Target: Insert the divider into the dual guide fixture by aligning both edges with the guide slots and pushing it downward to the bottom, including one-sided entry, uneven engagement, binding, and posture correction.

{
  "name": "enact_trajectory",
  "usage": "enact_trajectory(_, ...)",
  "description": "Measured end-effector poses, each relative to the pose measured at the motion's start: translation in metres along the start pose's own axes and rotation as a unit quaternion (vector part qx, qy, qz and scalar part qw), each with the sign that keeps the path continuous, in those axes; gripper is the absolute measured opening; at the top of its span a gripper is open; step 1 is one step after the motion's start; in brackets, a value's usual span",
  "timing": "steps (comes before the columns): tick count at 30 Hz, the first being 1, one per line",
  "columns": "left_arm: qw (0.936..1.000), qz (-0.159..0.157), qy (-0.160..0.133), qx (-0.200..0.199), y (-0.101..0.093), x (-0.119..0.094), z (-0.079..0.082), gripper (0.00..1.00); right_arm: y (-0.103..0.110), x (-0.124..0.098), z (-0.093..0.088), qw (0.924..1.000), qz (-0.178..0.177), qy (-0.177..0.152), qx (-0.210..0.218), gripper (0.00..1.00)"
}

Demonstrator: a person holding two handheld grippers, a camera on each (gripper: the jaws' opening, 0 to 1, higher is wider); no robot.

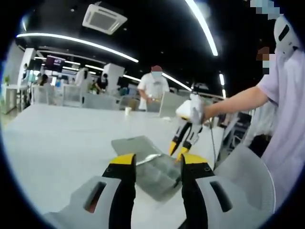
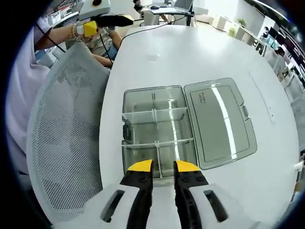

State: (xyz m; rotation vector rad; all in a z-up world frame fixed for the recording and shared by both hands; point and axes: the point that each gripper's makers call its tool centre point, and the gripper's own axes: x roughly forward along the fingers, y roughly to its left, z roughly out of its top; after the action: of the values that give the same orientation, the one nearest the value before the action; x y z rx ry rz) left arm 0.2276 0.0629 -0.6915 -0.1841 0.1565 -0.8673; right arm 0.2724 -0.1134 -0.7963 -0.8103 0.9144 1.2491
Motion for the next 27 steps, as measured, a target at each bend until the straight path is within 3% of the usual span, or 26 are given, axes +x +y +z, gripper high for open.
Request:
enact_trajectory(13,0.9999,0.008,0.013,0.001,0.007,-0.001,-0.005,0.37,0.006,-0.015,0.013,0.9941,-0.044,-0.084,0.053,0.14)
enact_trajectory(20,0.9995,0.02,0.022,-0.004,0.014,-0.004,-0.011,0.38,0.019,-0.012,0.026,0.9808,-0.072,-0.151,0.1,0.17)
enact_trajectory(27,0.9992,0.03,0.026,-0.008,0.022,-0.007,-0.014,0.38,0.03,-0.011,0.035,0.9699,-0.086,-0.189,0.128,0.18)
